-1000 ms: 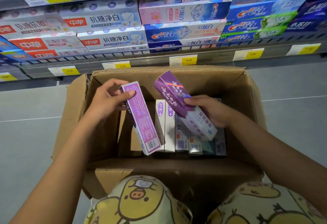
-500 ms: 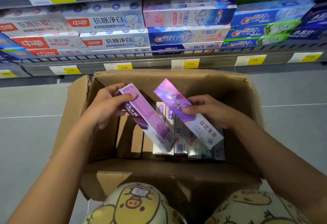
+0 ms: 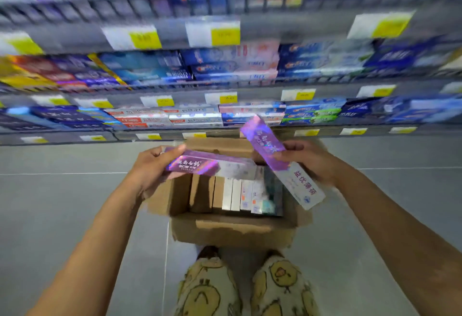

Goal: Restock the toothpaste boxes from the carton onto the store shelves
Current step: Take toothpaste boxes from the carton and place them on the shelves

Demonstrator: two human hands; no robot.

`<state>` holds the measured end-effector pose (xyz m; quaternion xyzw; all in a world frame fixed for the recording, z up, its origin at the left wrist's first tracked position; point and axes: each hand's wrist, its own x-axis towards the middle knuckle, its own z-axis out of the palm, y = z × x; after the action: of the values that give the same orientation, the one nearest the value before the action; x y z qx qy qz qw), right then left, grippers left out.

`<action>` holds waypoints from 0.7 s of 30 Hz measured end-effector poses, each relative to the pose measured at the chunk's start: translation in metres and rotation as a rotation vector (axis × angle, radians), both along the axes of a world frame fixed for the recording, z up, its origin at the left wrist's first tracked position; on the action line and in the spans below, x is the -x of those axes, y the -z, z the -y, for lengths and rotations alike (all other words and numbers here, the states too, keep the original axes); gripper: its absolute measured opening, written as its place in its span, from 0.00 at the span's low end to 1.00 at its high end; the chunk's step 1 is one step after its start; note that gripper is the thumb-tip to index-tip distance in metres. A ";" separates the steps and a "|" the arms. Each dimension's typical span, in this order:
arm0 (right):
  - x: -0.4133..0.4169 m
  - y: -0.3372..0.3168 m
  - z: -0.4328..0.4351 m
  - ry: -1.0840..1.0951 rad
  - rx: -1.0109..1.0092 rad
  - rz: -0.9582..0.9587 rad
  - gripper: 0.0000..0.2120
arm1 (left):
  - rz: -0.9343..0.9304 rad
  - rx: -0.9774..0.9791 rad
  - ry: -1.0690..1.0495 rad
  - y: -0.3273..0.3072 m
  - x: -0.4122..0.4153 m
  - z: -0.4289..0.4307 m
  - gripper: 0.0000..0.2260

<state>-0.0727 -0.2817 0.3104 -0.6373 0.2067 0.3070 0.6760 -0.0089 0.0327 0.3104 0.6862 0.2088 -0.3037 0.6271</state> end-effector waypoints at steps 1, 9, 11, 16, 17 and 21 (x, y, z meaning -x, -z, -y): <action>0.000 -0.031 0.000 -0.009 0.029 0.004 0.18 | -0.007 0.017 -0.016 -0.027 0.001 0.000 0.10; -0.013 -0.280 0.005 -0.061 0.024 0.130 0.17 | -0.157 0.150 -0.135 -0.254 0.022 -0.006 0.07; -0.019 -0.341 0.005 -0.114 0.007 0.174 0.28 | -0.228 0.230 -0.180 -0.303 0.032 -0.008 0.06; -0.028 -0.459 -0.004 -0.199 -0.012 0.262 0.31 | -0.240 0.349 -0.272 -0.401 0.051 -0.012 0.06; -0.029 -0.479 -0.009 -0.217 0.001 0.294 0.33 | -0.221 0.375 -0.295 -0.418 0.054 -0.013 0.06; -0.038 -0.534 -0.029 -0.307 0.056 0.402 0.41 | -0.102 0.372 -0.307 -0.472 0.067 -0.028 0.04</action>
<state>-0.0343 -0.2528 0.8440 -0.7278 -0.0228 0.2672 0.6311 -0.0754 0.0611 0.7826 0.5030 0.2827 -0.2721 0.7701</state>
